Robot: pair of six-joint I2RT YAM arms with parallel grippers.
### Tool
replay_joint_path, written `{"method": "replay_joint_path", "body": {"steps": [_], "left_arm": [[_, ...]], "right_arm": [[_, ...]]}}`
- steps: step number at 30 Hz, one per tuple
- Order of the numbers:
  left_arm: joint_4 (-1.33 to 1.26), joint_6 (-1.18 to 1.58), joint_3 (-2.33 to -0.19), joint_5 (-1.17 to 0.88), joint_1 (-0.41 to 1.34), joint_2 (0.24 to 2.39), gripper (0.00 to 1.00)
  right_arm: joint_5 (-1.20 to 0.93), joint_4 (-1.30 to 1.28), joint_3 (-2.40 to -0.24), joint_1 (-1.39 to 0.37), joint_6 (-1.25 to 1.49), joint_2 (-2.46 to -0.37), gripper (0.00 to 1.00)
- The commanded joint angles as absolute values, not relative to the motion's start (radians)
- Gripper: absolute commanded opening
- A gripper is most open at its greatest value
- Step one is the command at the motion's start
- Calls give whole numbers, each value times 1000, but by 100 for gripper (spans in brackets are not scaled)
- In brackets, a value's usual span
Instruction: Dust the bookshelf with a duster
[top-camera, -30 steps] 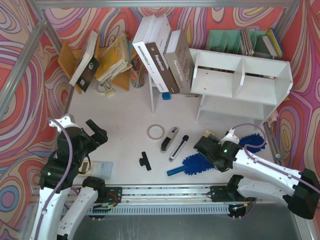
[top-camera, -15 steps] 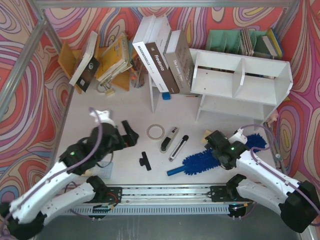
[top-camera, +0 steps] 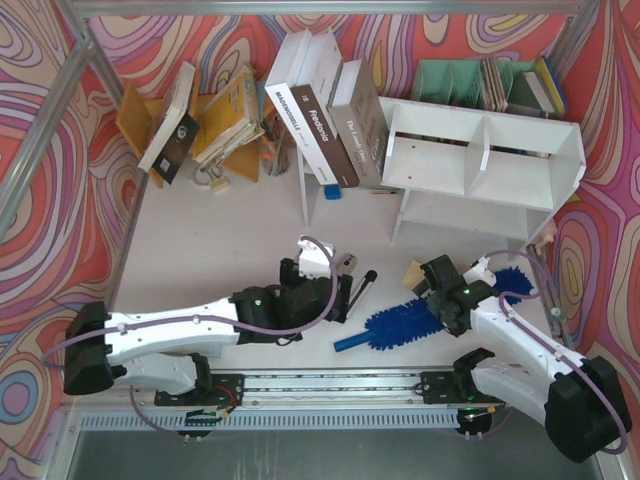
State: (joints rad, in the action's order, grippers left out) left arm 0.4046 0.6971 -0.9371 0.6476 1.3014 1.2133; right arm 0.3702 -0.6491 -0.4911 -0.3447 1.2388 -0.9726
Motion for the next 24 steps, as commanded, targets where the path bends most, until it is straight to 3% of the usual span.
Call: {"method": "replay_joint_path", "body": {"steps": [1, 4, 10, 13, 18, 24], "left_arm": [[308, 638, -970, 690, 1346, 1280, 98], [296, 622, -979, 684, 1361, 1310, 98], [266, 610, -959, 699, 1371, 1319, 98], [265, 595, -955, 684, 1374, 1326, 98], [219, 540, -955, 736, 1398, 1347, 98], [131, 473, -924, 759, 1432, 1338, 98]], "right_arm": [[324, -580, -457, -315, 1216, -998, 99], [348, -613, -453, -314, 1272, -1006, 97], [408, -671, -432, -314, 1344, -937, 80], [415, -695, -423, -313, 1373, -897, 69], [348, -676, -385, -314, 1433, -798, 38], [344, -683, -385, -314, 1459, -761, 25]]}}
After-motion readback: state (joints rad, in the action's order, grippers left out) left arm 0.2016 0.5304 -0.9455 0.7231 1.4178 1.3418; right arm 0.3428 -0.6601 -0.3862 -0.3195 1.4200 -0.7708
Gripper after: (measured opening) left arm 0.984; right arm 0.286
